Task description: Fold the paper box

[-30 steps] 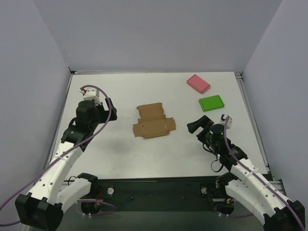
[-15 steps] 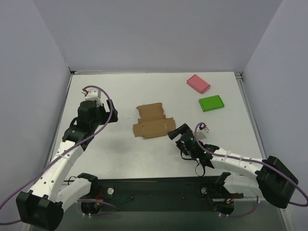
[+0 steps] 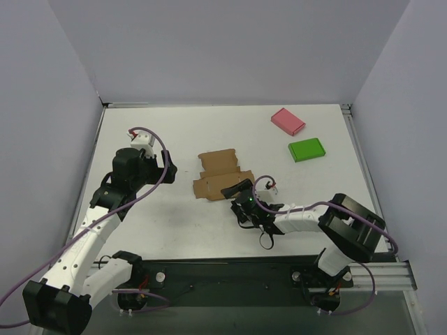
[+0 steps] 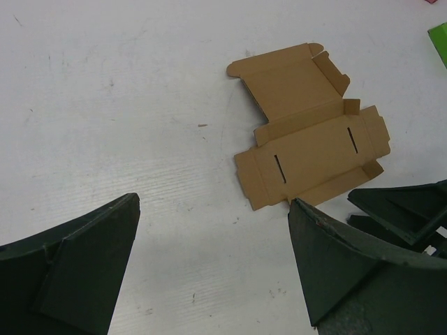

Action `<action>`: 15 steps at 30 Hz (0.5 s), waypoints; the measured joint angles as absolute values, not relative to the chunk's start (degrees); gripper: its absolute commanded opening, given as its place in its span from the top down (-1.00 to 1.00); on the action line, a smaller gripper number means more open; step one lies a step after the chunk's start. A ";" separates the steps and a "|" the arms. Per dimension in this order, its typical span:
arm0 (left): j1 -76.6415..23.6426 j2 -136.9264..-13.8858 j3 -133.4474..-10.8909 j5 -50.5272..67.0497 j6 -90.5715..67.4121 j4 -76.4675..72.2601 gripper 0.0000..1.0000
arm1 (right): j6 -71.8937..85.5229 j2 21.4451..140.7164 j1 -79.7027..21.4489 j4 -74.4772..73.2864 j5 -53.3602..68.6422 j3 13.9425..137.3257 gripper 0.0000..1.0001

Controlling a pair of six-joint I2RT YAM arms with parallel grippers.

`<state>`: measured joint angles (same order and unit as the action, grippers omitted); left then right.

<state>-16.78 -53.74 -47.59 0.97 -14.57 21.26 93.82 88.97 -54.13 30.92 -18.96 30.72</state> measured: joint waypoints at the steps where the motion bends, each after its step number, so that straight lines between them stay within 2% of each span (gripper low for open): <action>1: -16.78 -53.76 -47.59 0.97 -14.57 21.26 -0.95 | 94.91 89.97 -54.37 31.97 -18.96 31.03 -0.54; 8: -16.78 -53.76 -47.59 0.93 -14.59 21.26 -0.95 | 102.48 96.97 -55.77 39.88 -20.12 33.17 -0.40; 15: -16.78 -53.76 -47.59 0.93 -14.74 21.23 -0.95 | 105.84 98.41 -56.38 38.15 -22.50 34.94 -0.32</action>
